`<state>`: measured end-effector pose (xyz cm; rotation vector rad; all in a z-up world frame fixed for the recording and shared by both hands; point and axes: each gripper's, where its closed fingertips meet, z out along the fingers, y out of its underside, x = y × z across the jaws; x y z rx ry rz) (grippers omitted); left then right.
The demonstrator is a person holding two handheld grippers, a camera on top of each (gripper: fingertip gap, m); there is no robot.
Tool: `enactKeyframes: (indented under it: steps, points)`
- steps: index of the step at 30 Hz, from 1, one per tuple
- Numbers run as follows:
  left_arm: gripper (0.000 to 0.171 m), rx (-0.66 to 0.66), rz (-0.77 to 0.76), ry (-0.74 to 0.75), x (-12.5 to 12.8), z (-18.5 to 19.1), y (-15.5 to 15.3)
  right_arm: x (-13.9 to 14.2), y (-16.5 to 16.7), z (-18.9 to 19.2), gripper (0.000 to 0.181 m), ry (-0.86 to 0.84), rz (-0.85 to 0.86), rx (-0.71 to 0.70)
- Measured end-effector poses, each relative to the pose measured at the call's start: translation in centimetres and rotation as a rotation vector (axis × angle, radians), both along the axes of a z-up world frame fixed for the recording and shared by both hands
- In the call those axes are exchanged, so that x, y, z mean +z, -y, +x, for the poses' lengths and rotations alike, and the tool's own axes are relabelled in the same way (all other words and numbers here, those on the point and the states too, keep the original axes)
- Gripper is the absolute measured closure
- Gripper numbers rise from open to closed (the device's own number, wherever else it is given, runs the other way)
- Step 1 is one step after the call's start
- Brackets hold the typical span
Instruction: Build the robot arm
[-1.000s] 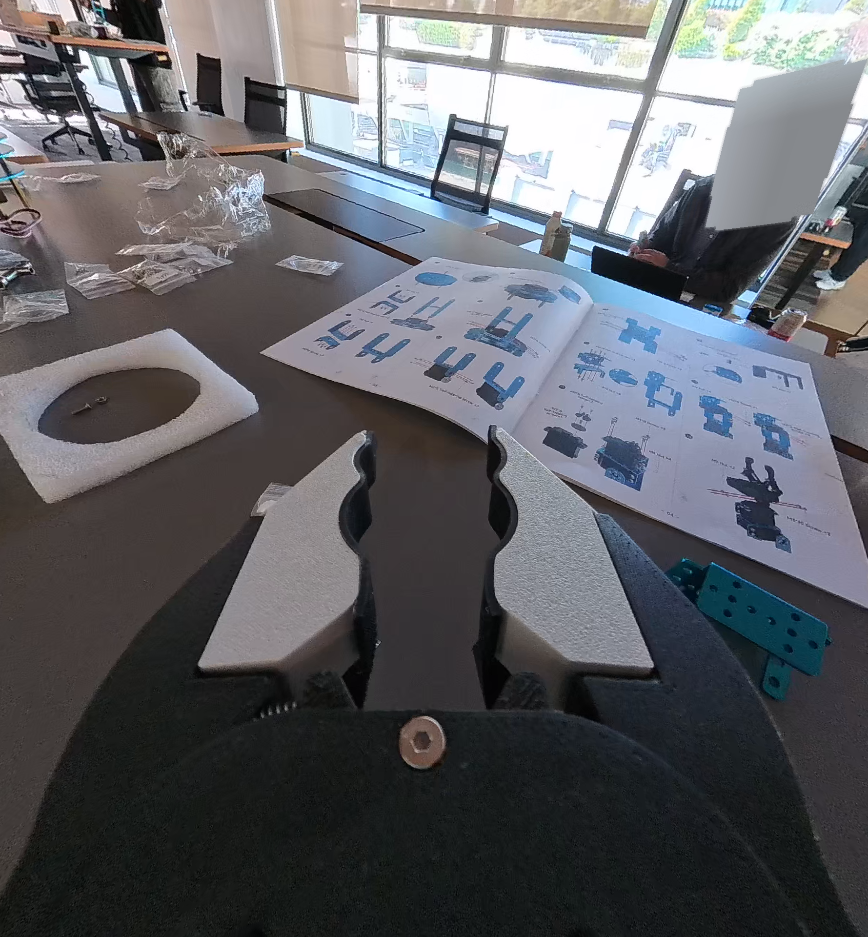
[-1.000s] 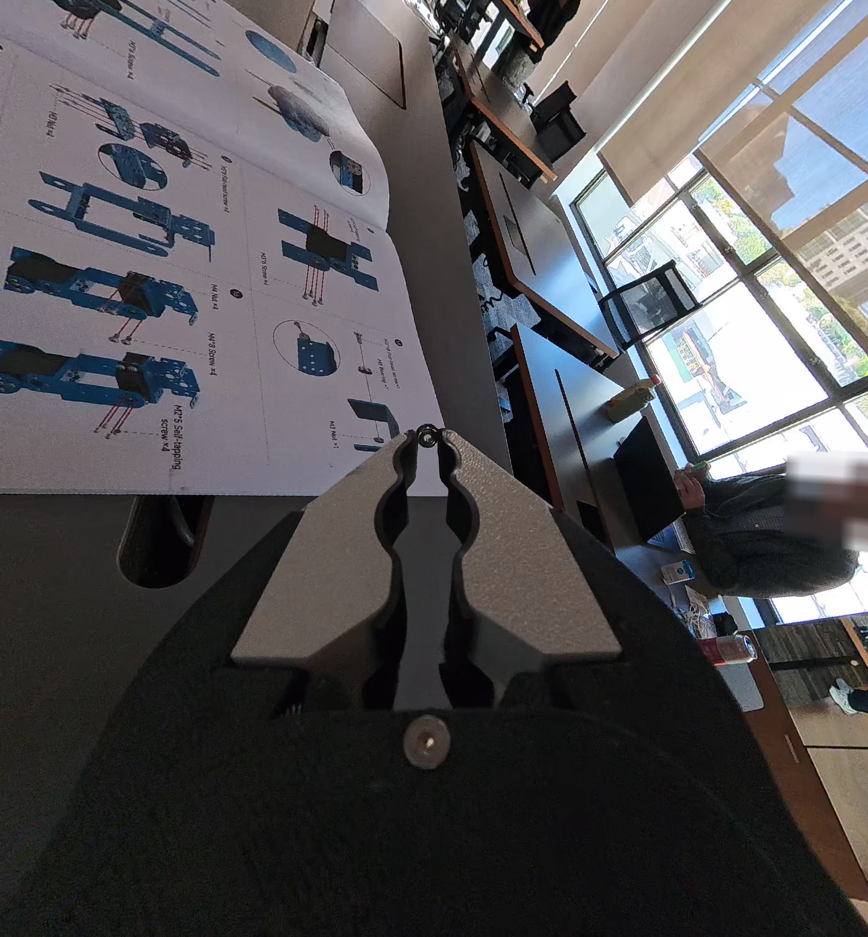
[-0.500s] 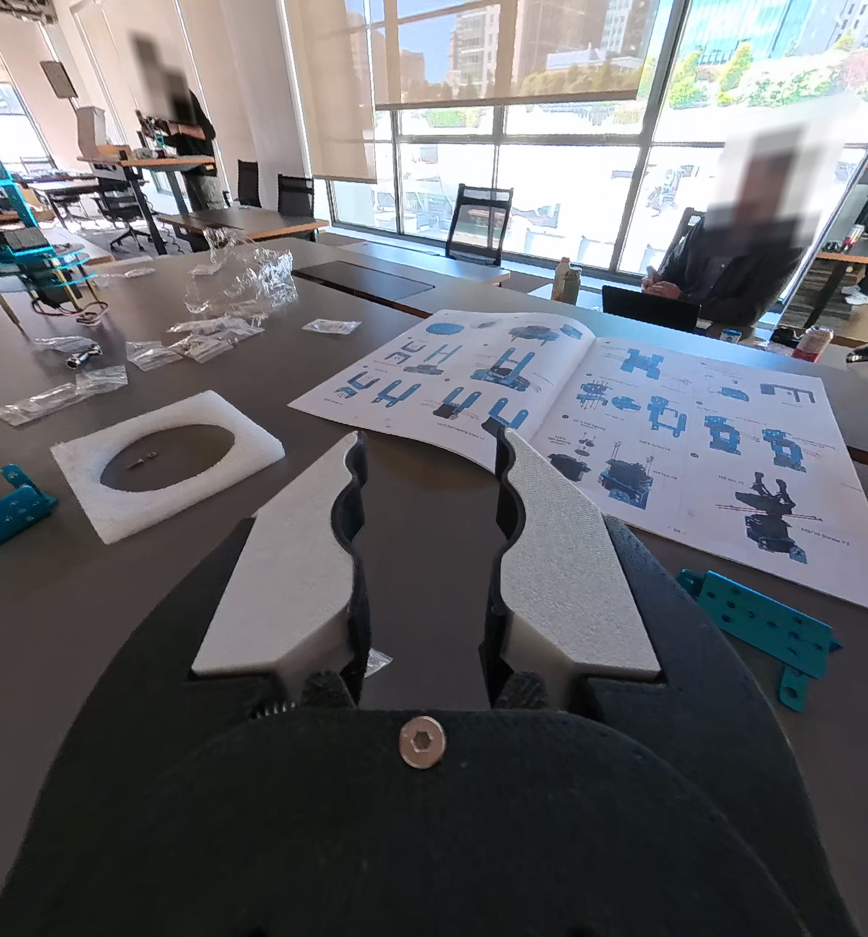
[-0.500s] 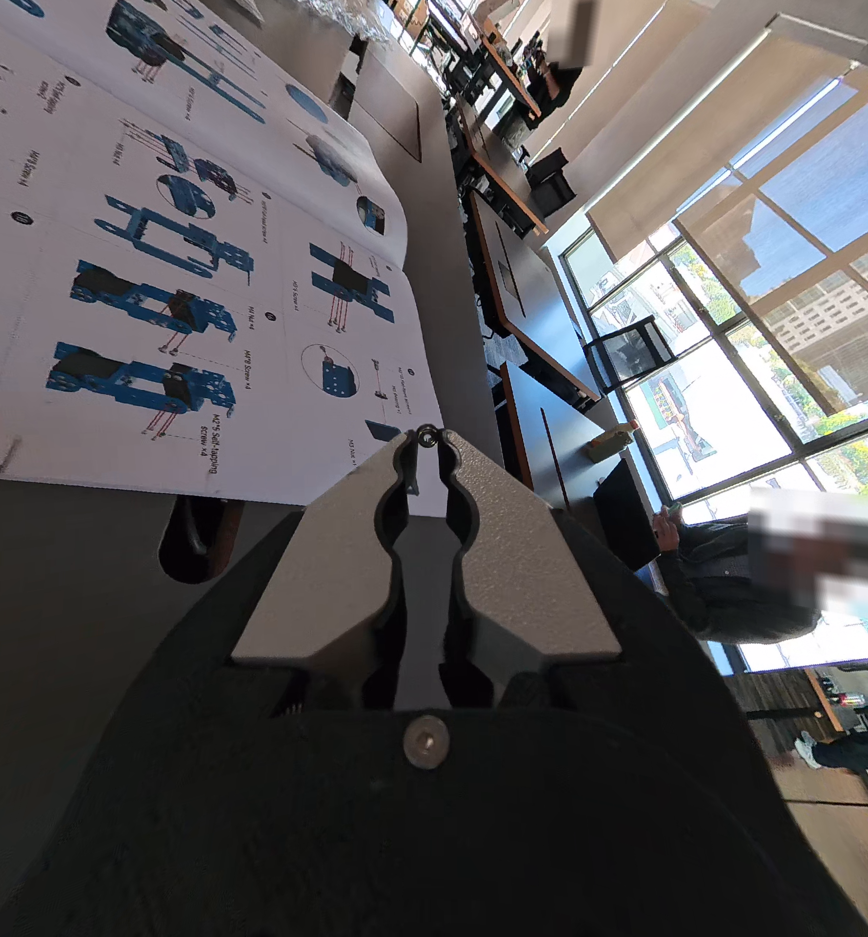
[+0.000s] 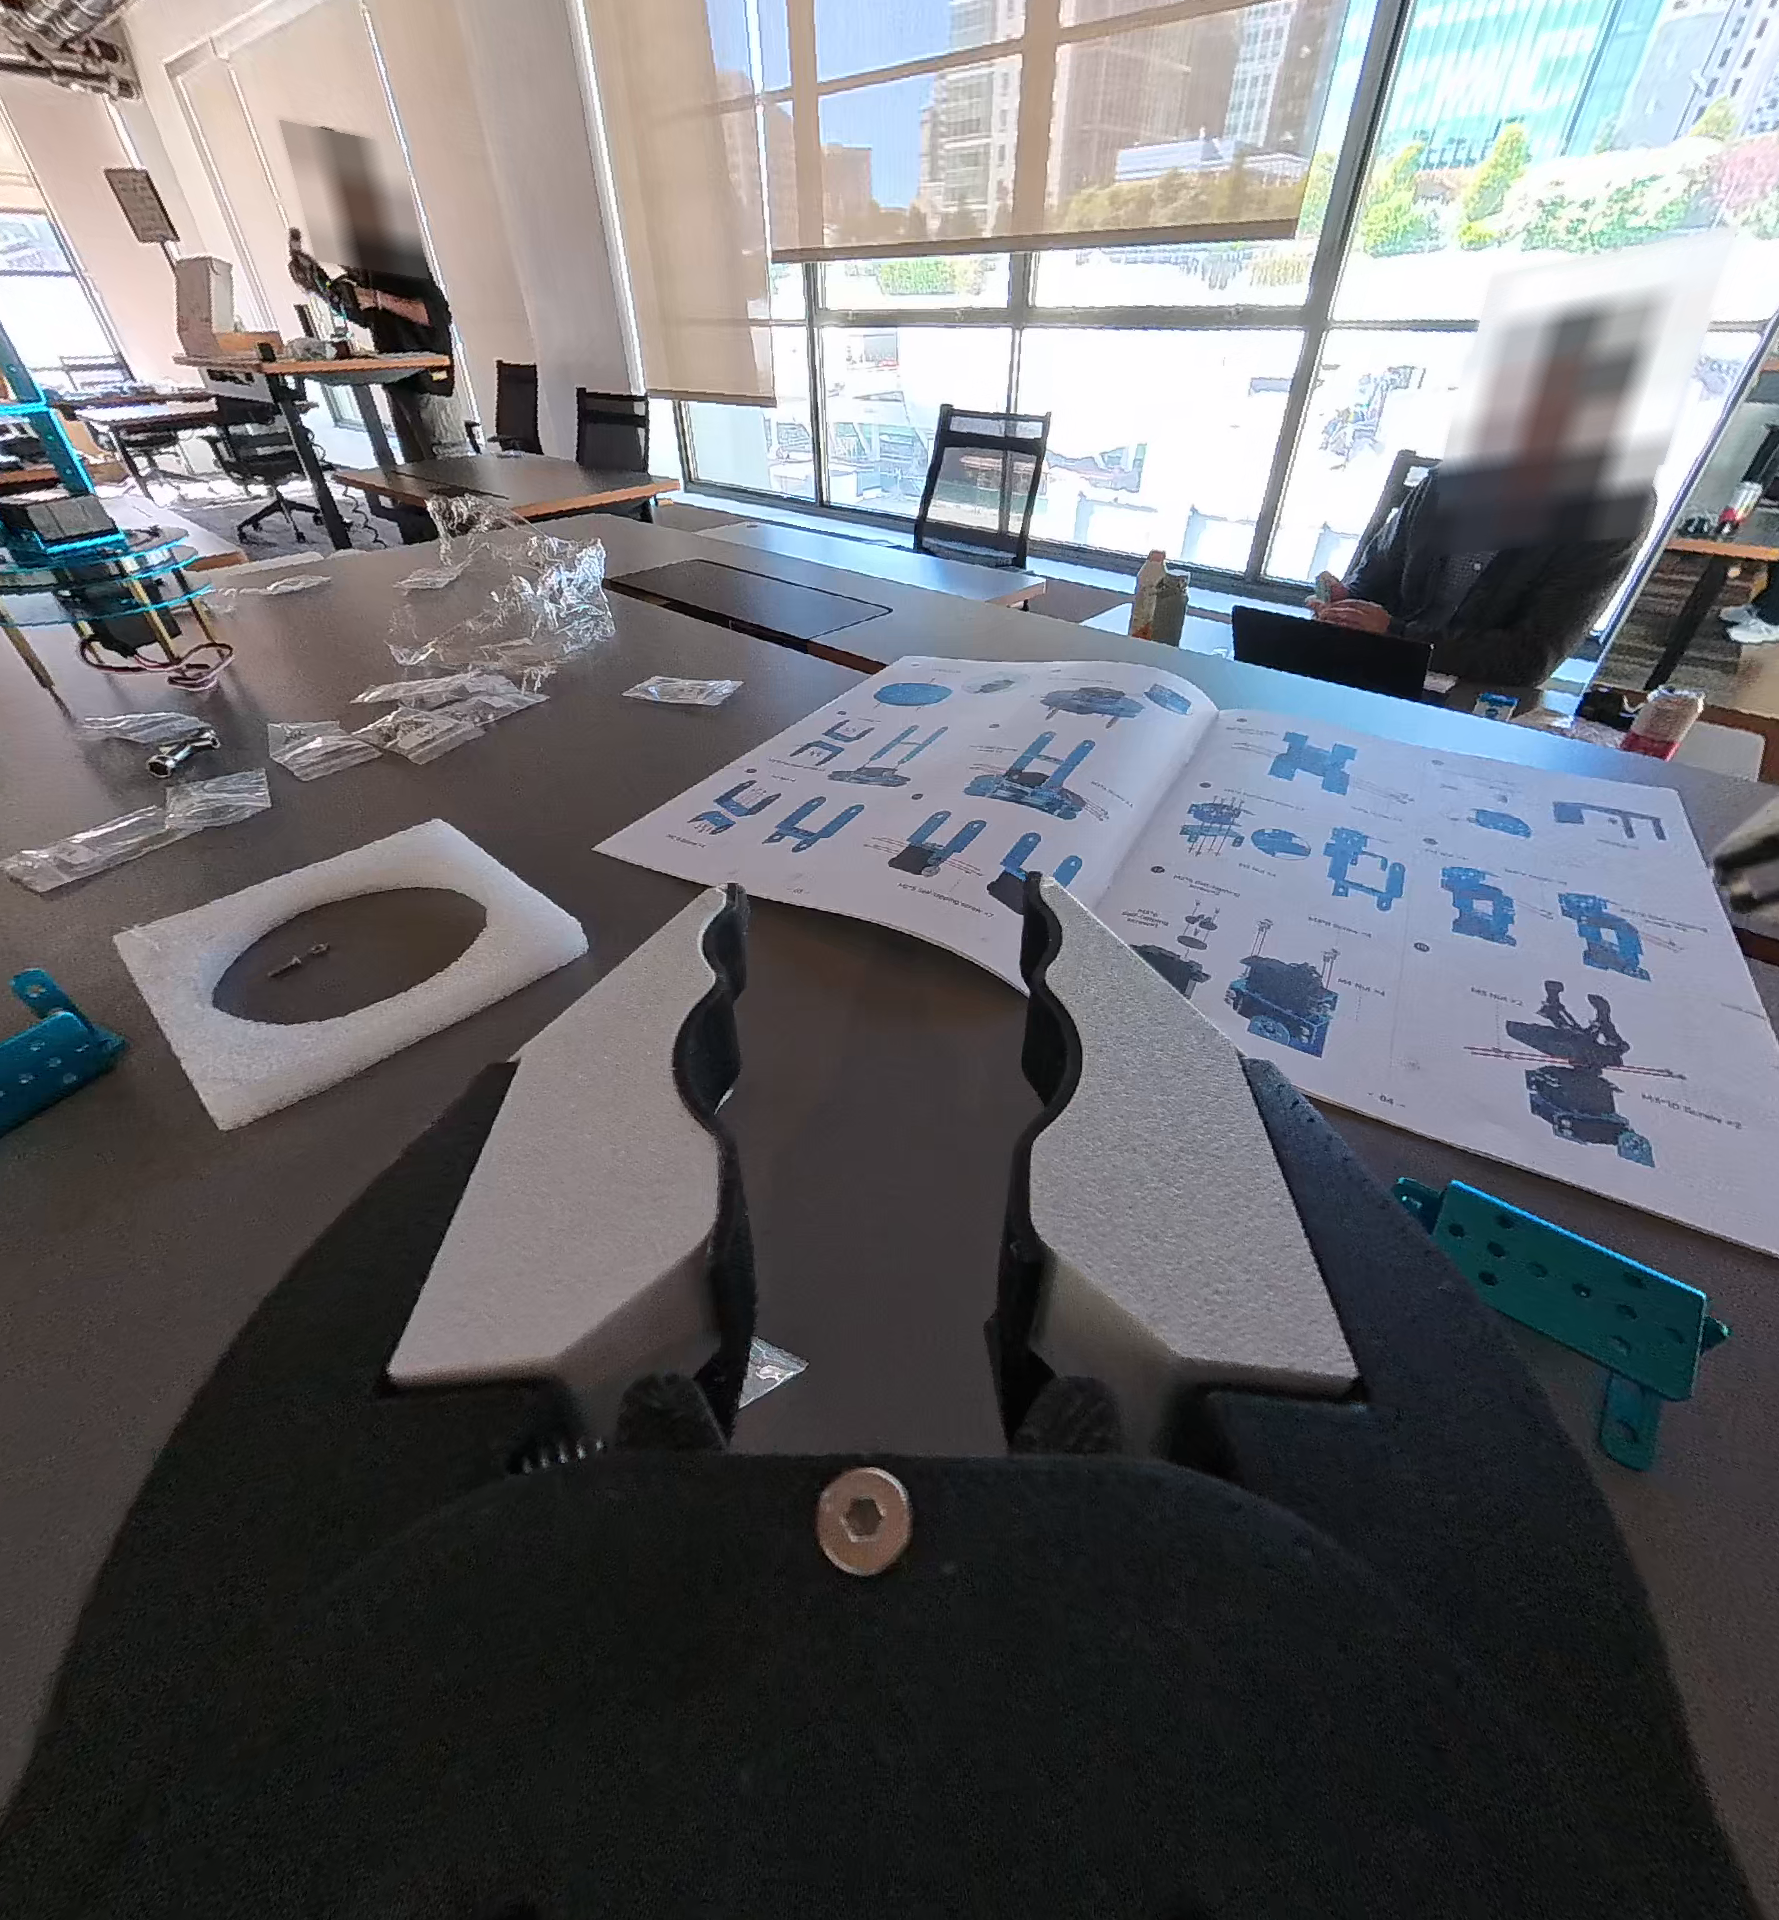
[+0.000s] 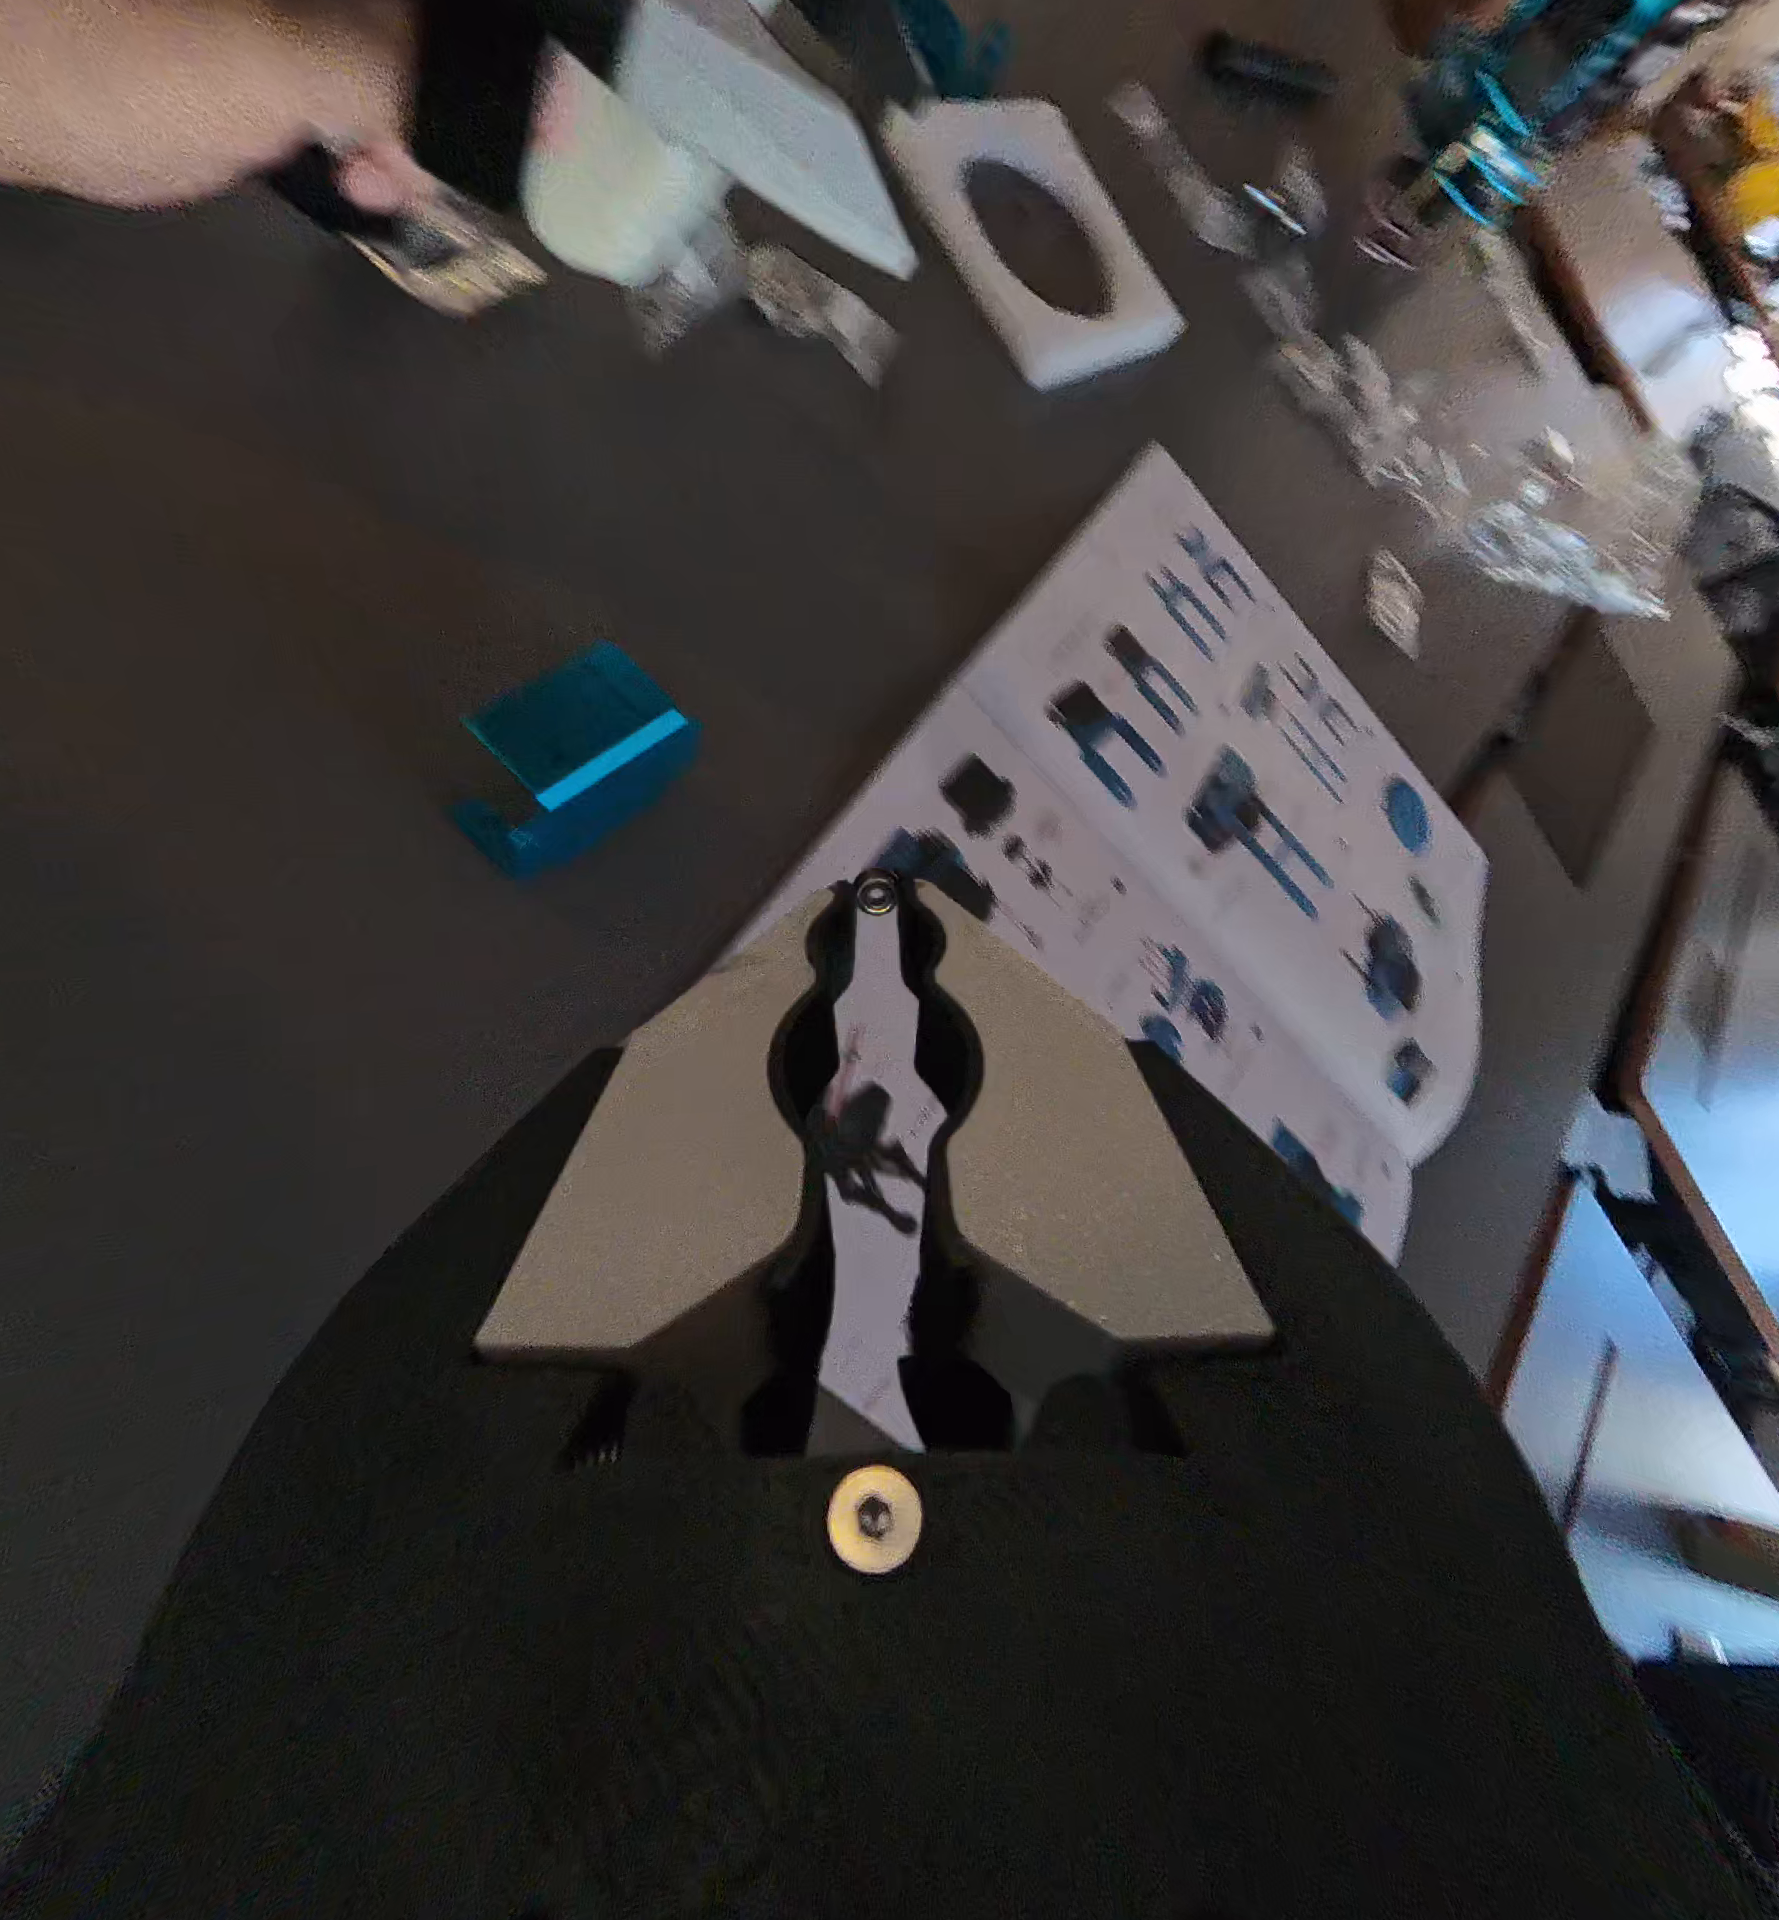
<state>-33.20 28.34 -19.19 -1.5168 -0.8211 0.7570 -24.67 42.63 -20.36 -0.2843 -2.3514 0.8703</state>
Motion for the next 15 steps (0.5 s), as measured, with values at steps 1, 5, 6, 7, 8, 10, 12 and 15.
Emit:
enactKeyframes:
  steps: [1,5,6,7,8,10,12,15]
  points:
    - [0.12,-0.001,0.004,0.003,0.0,0.0,0.0,0.3,1.7,0.5,0.174,0.037,0.011,0.064]
    - [0.119,0.001,0.018,0.007,0.0,-0.1,0.2,-0.6,5.7,2.1,0.174,0.216,0.107,0.233]
    - [0.12,0.001,0.021,0.006,0.0,-0.1,0.2,-1.1,6.0,2.3,0.174,0.251,0.145,0.256]
    - [0.12,0.001,0.02,0.006,0.0,-0.1,0.2,-1.6,6.2,2.5,0.174,0.282,0.182,0.273]
    - [0.12,0.002,0.019,0.007,0.0,-0.1,0.2,-2.1,6.4,2.5,0.174,0.308,0.22,0.286]
    - [0.12,0.0,0.02,0.007,0.0,-0.1,0.2,-3.0,6.5,2.4,0.174,0.331,0.293,0.302]
    - [0.12,0.0,0.02,0.007,0.0,-0.1,0.2,-3.6,6.6,2.1,0.174,0.345,0.344,0.306]
    - [0.12,0.0,0.021,0.01,0.0,-0.1,0.2,-4.2,6.8,1.7,0.174,0.363,0.38,0.312]
